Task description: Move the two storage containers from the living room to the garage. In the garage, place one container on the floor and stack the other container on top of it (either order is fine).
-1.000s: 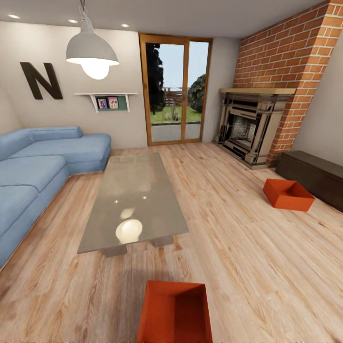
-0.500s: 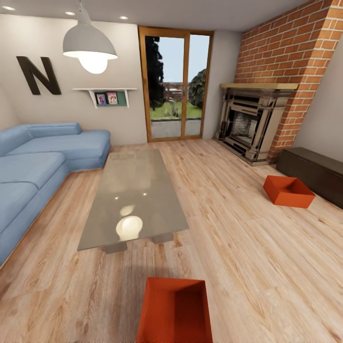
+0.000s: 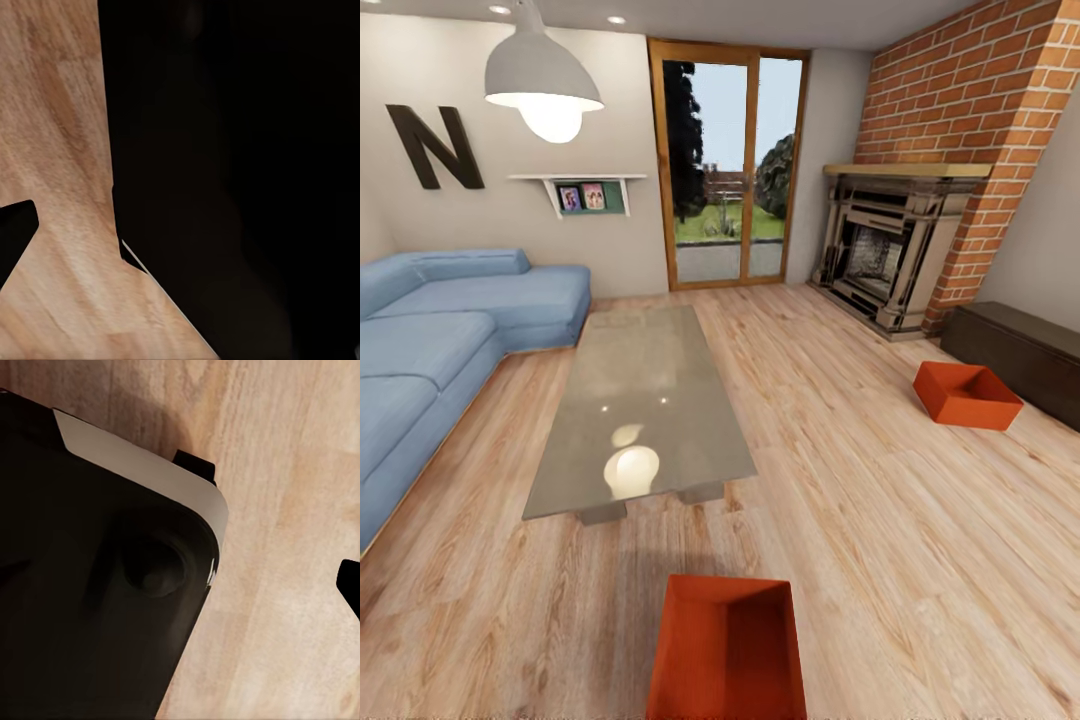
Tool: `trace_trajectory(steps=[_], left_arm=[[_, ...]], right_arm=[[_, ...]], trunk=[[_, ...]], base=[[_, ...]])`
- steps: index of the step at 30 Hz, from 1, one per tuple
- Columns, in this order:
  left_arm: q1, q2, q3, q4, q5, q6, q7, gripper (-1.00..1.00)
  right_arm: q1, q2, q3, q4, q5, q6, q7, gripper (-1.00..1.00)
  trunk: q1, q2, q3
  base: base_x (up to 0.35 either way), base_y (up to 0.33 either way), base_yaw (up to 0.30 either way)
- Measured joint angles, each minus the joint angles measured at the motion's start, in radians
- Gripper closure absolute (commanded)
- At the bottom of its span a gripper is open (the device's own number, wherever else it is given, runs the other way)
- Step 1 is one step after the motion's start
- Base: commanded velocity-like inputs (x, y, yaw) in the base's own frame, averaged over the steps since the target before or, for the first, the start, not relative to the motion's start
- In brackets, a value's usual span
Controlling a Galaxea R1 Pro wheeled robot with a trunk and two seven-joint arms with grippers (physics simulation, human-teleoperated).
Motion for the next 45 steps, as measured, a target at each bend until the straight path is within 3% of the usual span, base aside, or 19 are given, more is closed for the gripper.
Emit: trace_trajectory(steps=[45], left_arm=[[0.0, 0.0, 0.0, 0.0, 0.0, 0.0, 0.0, -1.0]], right_arm=[[0.0, -0.001, 0.0, 0.0, -0.001, 0.0, 0.001, -1.0]], trunk=[[0.0, 0.0, -0.072]], base=[[0.0, 0.0, 0.0]])
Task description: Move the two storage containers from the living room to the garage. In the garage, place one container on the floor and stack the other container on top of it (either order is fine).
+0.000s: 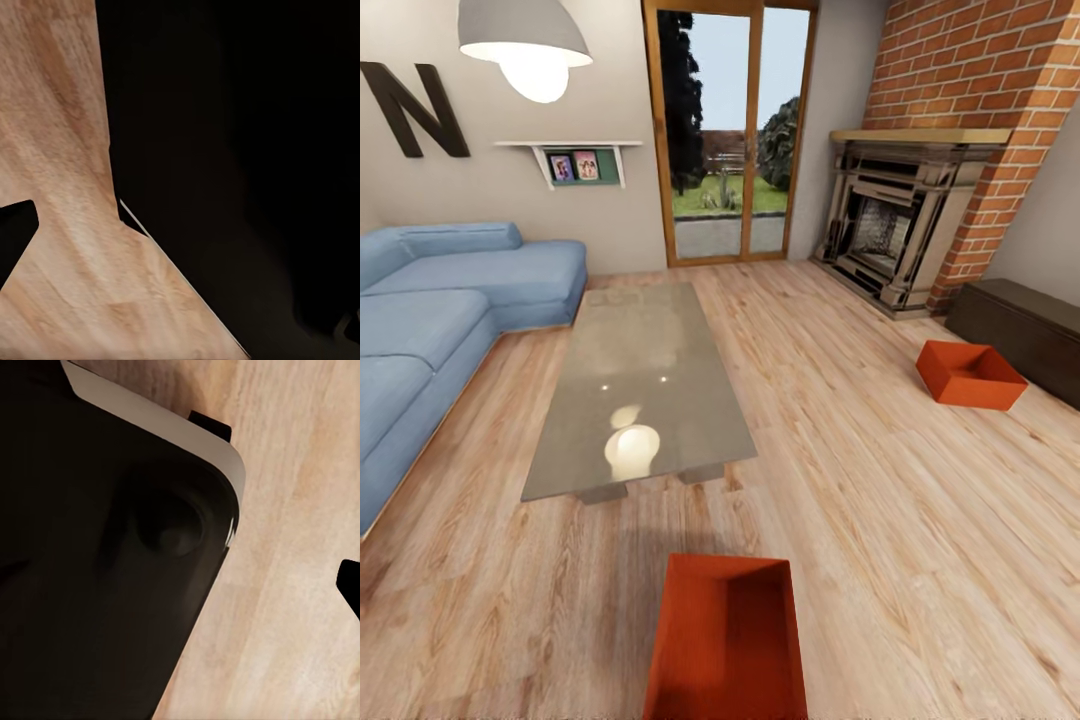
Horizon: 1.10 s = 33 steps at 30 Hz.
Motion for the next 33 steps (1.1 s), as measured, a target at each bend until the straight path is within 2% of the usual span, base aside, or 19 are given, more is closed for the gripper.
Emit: trace_trajectory(steps=[33], left_arm=[[0.0, 0.0, 0.0, 0.0, 0.0, 0.0, 0.0, -1.0]], right_arm=[[0.0, 0.0, 0.0, 0.0, 0.0, 0.0, 0.0, -1.0]], trunk=[[0.0, 0.0, -0.053]], base=[[0.0, 0.0, 0.0]])
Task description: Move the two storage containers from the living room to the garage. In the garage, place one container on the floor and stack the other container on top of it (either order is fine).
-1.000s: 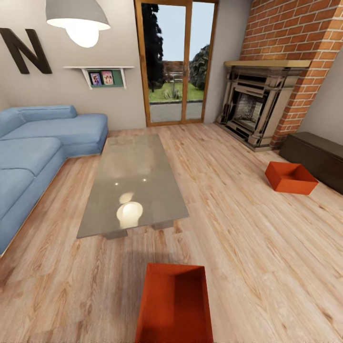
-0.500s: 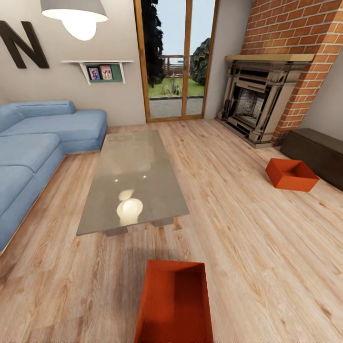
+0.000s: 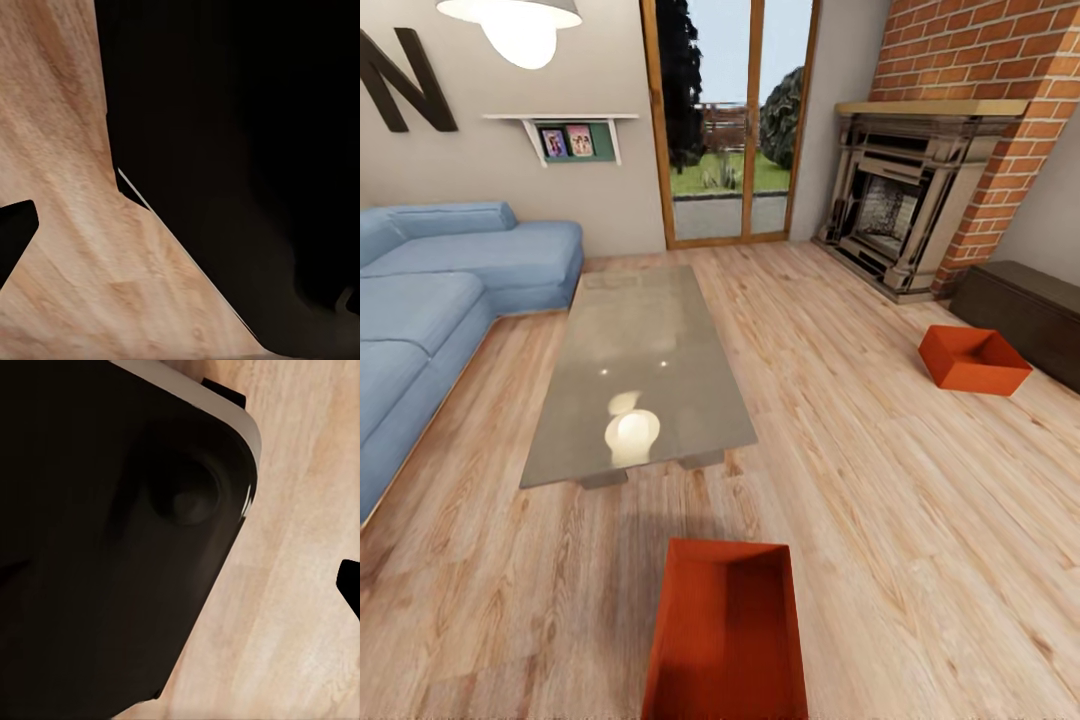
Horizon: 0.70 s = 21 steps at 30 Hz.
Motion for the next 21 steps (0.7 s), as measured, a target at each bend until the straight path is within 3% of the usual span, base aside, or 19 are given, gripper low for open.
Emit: trace_trajectory(steps=[21], left_arm=[[0.0, 0.0, 0.0, 0.0, 0.0, 0.0, 0.0, -1.0]], right_arm=[[0.0, 0.0, 0.0, 0.0, 0.0, -0.001, 0.0, -1.0]], trunk=[[0.0, 0.0, -0.033]], base=[[0.0, 0.0, 0.0]])
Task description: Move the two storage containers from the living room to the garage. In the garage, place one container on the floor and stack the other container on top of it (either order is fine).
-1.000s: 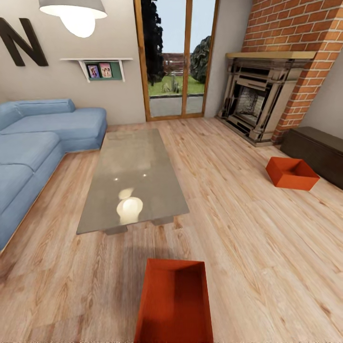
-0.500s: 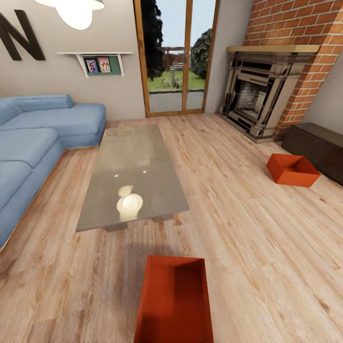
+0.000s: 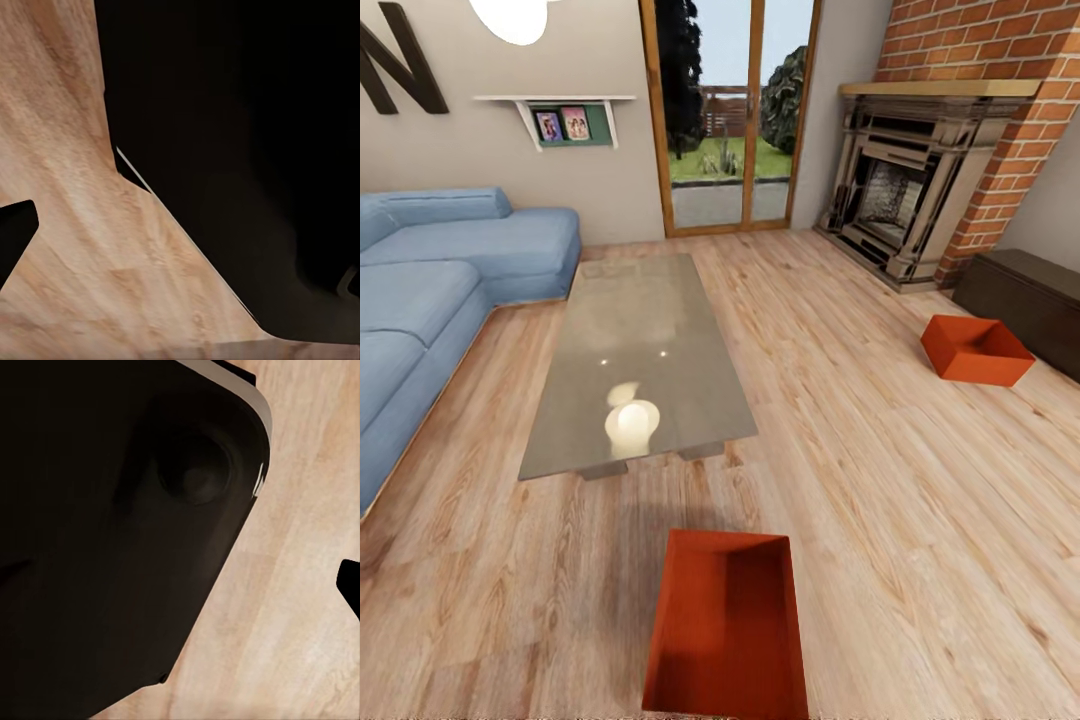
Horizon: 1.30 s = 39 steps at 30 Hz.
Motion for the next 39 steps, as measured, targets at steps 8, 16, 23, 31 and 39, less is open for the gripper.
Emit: trace_trajectory(steps=[8, 16, 23, 31, 39], left_arm=[[0.0, 0.0, 0.0, 0.0, 0.0, 0.0, 0.0, -1.0], [0.0, 0.0, 0.0, 0.0, 0.0, 0.0, 0.0, -1.0], [0.0, 0.0, 0.0, 0.0, 0.0, 0.0, 0.0, -1.0], [0.0, 0.0, 0.0, 0.0, 0.0, 0.0, 0.0, -1.0], [0.0, 0.0, 0.0, 0.0, 0.0, 0.0, 0.0, -1.0]], right_arm=[[0.0, 0.0, 0.0, 0.0, 0.0, 0.001, 0.0, -1.0], [0.0, 0.0, 0.0, 0.0, 0.0, 0.0, 0.0, -1.0], [0.0, 0.0, 0.0, 0.0, 0.0, 0.0, 0.0, -1.0], [0.0, 0.0, 0.0, 0.0, 0.0, 0.0, 0.0, -1.0], [0.0, 0.0, 0.0, 0.0, 0.0, -0.001, 0.001, -1.0]], trunk=[[0.0, 0.0, -0.013], [0.0, 0.0, -0.025], [0.0, 0.0, -0.037], [0.0, 0.0, -0.049], [0.0, 0.0, -0.058]], base=[[0.0, 0.0, 0.0], [0.0, 0.0, 0.0], [0.0, 0.0, 0.0], [0.0, 0.0, 0.0], [0.0, 0.0, 0.0]])
